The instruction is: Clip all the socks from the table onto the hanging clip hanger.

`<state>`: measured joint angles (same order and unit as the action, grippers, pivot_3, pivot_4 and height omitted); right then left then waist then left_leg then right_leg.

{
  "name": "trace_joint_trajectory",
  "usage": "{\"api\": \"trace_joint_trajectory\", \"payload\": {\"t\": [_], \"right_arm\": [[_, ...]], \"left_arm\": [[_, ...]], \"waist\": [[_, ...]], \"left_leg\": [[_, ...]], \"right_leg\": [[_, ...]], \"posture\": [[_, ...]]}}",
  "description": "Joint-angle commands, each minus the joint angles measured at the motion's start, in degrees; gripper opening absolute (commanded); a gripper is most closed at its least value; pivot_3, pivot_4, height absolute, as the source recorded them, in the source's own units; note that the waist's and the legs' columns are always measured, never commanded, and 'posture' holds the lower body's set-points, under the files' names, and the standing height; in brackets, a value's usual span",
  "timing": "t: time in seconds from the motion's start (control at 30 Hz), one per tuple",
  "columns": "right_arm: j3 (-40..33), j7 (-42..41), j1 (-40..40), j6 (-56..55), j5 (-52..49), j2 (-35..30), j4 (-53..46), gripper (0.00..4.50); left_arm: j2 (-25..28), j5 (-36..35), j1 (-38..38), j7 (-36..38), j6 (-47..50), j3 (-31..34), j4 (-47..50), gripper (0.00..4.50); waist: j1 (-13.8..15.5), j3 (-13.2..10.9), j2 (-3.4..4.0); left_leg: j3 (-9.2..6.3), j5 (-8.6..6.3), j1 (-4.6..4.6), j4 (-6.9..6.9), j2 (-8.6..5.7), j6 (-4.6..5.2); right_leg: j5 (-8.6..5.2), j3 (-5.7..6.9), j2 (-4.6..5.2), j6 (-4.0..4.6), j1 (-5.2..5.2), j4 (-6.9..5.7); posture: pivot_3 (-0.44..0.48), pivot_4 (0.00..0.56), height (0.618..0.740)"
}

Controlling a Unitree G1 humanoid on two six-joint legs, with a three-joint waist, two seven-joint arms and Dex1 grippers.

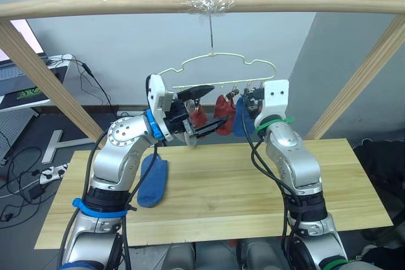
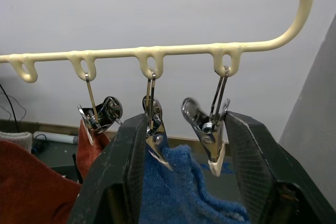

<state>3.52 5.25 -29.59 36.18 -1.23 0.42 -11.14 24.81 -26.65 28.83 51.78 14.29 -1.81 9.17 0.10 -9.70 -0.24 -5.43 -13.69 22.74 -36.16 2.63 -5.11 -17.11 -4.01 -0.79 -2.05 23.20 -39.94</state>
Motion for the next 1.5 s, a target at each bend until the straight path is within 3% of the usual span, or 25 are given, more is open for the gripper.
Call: {"api": "trace_joint_trajectory", "payload": {"t": [0.03, 0.53, 0.67, 1.5], "right_arm": [[-0.95, 0.98, -1.04, -1.51, 0.74, 0.56, -0.66, 2.37], [-2.79, 1.98, -0.92, -1.4, 1.27, 0.42, 0.68, 2.37], [-2.43, 1.39, -0.96, -1.52, 1.24, 0.22, 0.61, 1.14], [-3.24, 0.65, -5.11, -4.87, 1.2, -1.02, 7.54, 1.14]], "left_arm": [[-0.12, -0.35, 0.3, -0.44, -1.28, 1.01, 2.12, 4.5], [0.19, -0.48, -0.39, -0.42, -0.91, 1.04, 2.75, 4.5], [0.22, -0.5, -0.38, -0.38, -0.89, 1.04, 2.71, 4.5], [0.01, -0.38, 0.26, -0.5, -0.99, 0.97, 2.27, 4.5]], "waist": [[-0.01, 0.0, 0.0], [-0.01, 0.0, 0.0], [-0.02, 0.0, 0.0], [-0.04, 0.0, 0.0]], "left_leg": [[0.0, 0.0, 0.0, 0.0, 0.0, 0.0], [0.0, 0.0, 0.0, 0.0, 0.0, 0.0], [0.0, 0.0, -0.01, 0.0, 0.0, 0.0], [0.01, 0.0, 0.0, 0.01, 0.0, 0.01]], "right_leg": [[0.0, 0.0, 0.0, 0.0, 0.0, 0.0], [0.0, 0.0, 0.0, 0.0, 0.0, 0.0], [0.0, 0.0, 0.0, 0.0, 0.0, 0.0], [0.0, 0.0, 0.0, 0.0, 0.0, 0.01]], "posture": [[0.153, 0.123, 0.74], [0.156, 0.133, 0.74], [0.154, 0.136, 0.74], [0.157, 0.141, 0.74]]}}
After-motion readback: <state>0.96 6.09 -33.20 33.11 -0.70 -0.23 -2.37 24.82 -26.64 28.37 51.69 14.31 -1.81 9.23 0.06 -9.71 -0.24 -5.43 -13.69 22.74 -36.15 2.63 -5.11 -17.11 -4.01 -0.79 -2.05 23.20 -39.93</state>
